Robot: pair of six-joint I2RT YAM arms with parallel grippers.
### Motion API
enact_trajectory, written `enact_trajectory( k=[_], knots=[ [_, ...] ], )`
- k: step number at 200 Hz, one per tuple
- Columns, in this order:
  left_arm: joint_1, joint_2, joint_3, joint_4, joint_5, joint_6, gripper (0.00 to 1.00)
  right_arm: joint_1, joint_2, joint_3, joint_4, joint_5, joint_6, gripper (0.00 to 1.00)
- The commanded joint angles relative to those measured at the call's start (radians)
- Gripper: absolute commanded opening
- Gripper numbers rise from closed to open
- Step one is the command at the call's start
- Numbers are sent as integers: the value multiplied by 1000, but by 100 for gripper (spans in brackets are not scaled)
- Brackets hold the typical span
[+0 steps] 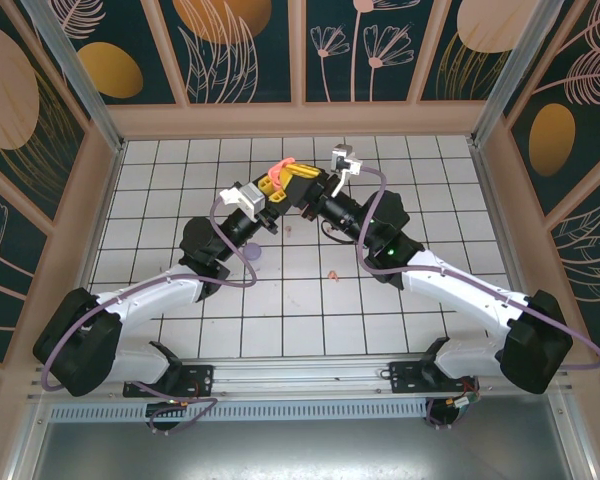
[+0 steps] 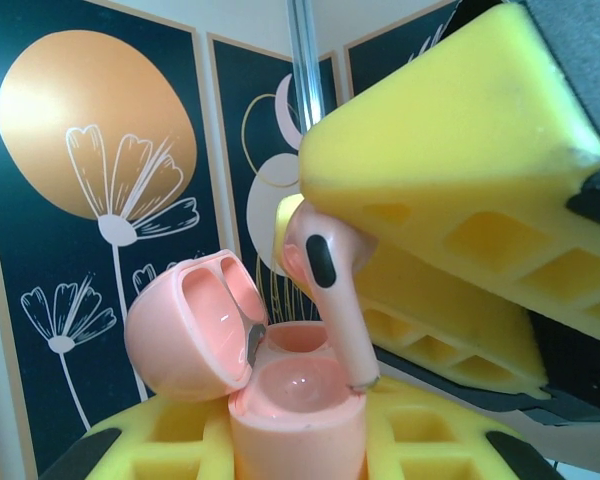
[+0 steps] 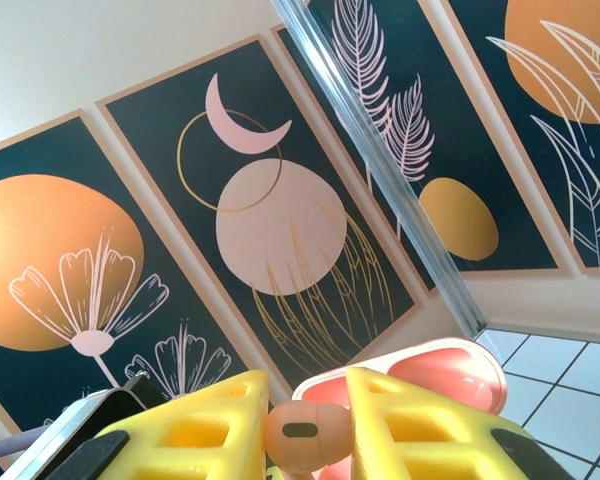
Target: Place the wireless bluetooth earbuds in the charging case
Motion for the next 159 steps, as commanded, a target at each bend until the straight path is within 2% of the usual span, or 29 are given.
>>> enact_trajectory(
  k=[1, 125, 159],
  knots=[
    [-7, 4, 29, 21, 1, -23, 0, 8, 9, -5, 64, 14, -6, 24],
    [-7, -3, 44, -24, 22, -32, 0, 9, 60, -9, 140, 27, 12, 24],
    [-6, -14, 43, -47, 19, -15, 0, 22, 72, 16, 89, 48, -29, 24]
  ],
)
